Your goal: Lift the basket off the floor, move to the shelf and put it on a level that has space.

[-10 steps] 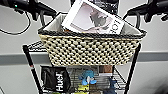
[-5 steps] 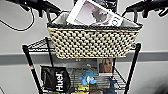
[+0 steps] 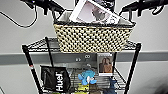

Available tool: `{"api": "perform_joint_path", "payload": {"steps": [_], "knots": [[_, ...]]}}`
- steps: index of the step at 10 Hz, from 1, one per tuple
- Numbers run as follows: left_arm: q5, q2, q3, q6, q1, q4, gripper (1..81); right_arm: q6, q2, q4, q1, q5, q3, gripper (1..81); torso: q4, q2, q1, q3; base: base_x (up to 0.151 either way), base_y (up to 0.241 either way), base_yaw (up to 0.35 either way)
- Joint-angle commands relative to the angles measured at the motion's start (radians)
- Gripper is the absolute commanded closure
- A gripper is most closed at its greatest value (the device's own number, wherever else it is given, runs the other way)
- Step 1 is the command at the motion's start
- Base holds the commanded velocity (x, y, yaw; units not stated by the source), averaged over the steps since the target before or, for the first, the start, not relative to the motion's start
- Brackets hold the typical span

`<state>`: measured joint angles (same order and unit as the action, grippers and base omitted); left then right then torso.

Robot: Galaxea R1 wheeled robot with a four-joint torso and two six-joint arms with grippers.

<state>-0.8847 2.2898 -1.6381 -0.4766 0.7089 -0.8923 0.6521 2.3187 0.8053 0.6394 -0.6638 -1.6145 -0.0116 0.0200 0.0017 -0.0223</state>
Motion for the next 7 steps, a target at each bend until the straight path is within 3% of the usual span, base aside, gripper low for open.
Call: {"api": "perform_joint_path", "payload": {"steps": [1,3,7], "knots": [[0.024,0.076,-0.143,0.015,0.146,0.021,81.1,-0.091,0.119,0.006,0.145,0.011,-0.210,81.1,0.000,0.000,0.000,0.000,0.000,0.000,0.000],[-0.017,0.116,-0.232,0.019,0.139,0.053,81.1,-0.141,0.208,0.018,0.144,-0.051,-0.349,81.1,0.000,0.000,0.000,-0.001,0.000,0.000,0.000],[-0.034,0.184,-0.354,0.033,0.137,0.090,81.1,-0.199,0.269,0.041,0.147,-0.089,-0.480,81.1,0.000,-0.001,0.000,-0.001,0.000,0.000,0.000]]}}
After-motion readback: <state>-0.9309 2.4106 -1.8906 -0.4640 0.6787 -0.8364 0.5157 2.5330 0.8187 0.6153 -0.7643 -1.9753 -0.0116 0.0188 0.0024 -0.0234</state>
